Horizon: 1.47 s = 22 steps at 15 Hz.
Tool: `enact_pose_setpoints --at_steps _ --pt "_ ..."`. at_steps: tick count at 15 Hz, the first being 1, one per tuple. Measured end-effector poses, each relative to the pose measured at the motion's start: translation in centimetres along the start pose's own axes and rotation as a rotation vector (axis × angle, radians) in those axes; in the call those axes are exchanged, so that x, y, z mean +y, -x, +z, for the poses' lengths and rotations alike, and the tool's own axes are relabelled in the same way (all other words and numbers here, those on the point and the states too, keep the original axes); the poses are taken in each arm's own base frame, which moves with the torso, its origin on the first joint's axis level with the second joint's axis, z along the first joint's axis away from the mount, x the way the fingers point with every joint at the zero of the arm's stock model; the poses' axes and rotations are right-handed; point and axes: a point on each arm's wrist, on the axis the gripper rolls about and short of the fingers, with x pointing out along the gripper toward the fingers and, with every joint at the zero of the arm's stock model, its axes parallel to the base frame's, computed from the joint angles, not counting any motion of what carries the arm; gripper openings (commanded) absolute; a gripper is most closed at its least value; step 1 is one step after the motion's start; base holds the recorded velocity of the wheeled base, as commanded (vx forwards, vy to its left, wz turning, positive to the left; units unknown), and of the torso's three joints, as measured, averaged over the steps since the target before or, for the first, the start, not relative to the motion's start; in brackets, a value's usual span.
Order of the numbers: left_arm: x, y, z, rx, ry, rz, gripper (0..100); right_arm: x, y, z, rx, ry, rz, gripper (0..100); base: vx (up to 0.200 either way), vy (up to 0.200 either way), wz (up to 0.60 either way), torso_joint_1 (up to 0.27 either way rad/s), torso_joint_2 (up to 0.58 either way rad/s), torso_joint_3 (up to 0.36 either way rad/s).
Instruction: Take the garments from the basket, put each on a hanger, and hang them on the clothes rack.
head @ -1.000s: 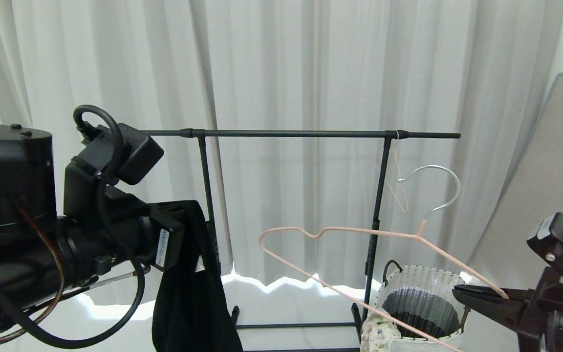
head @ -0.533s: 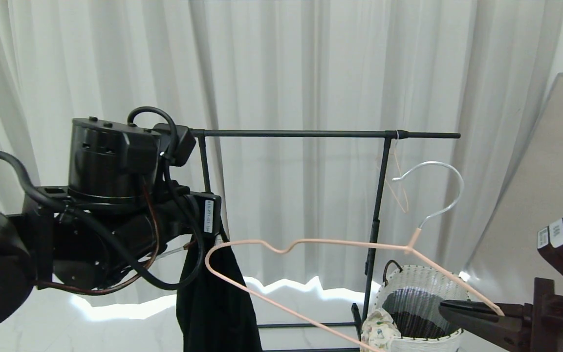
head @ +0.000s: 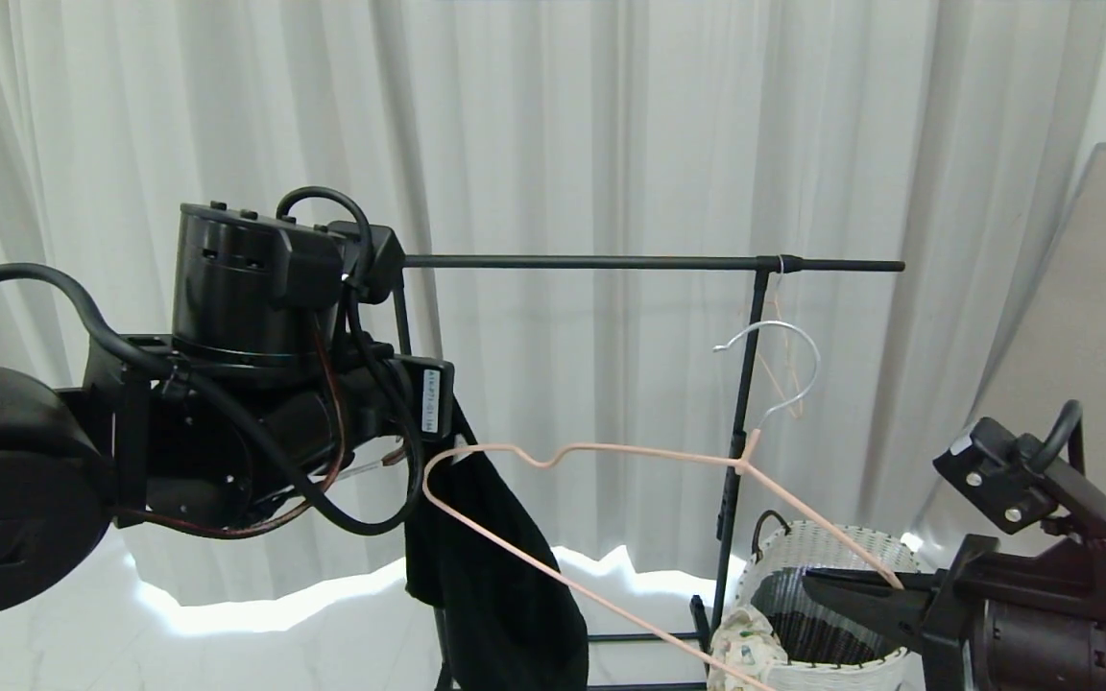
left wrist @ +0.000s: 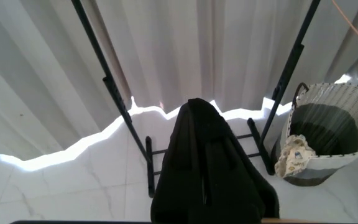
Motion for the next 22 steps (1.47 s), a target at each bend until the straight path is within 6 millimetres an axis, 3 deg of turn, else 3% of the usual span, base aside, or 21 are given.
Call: enact_pose_setpoints --at_steps 5,12,22 --pt "0.4 -0.2 0.2 0.007 0.003 0.017 0 -0.5 -0.8 1.2 -0.102 -0.001 -0.013 0 0.000 0.000 0.00 0.000 0.00 0.000" --pt "0.4 -0.2 0.3 0.004 0.004 0.032 0 0.2 -2.5 0.8 -0.061 0.010 -0.004 0 0.000 0.000 0.00 0.000 0.00 0.000" --pt "0.3 -0.1 0.0 0.011 0.002 0.026 0 0.9 -5.8 1.8 -0.096 0.015 -0.011 0 0.000 0.000 0.00 0.000 0.00 0.000"
